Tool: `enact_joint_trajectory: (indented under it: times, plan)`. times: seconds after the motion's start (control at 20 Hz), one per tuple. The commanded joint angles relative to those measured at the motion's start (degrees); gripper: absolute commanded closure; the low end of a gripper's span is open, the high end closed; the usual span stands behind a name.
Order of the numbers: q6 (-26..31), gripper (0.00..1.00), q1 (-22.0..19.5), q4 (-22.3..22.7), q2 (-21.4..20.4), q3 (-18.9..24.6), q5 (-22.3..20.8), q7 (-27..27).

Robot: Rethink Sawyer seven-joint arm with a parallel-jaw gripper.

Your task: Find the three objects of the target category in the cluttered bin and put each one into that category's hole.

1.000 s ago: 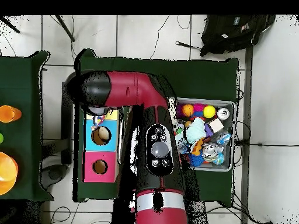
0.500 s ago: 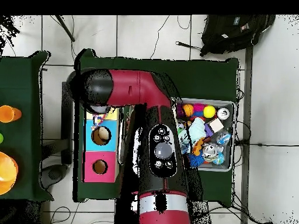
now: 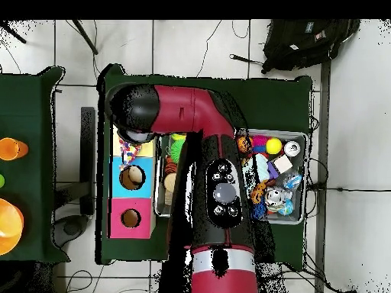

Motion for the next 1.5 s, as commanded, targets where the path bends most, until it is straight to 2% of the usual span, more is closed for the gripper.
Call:
enact_joint_trajectory:
  times: [0.05, 0.35, 0.55, 1.5]
  plan:
    - [0.9, 1.00, -0.7, 1.5, 4.5, 3.7, -1.6, -0.2]
    - [-1.6, 1.00, 0.4, 3.8, 3.8, 3.1, -2.1, 1.1]
    - [-2.9, 1.00, 1.0, 3.7, 4.6, 2.8, -2.4, 1.8]
    - [-8.3, 1.00, 0.3, 8.0, 4.1, 3.5, -1.9, 1.8]
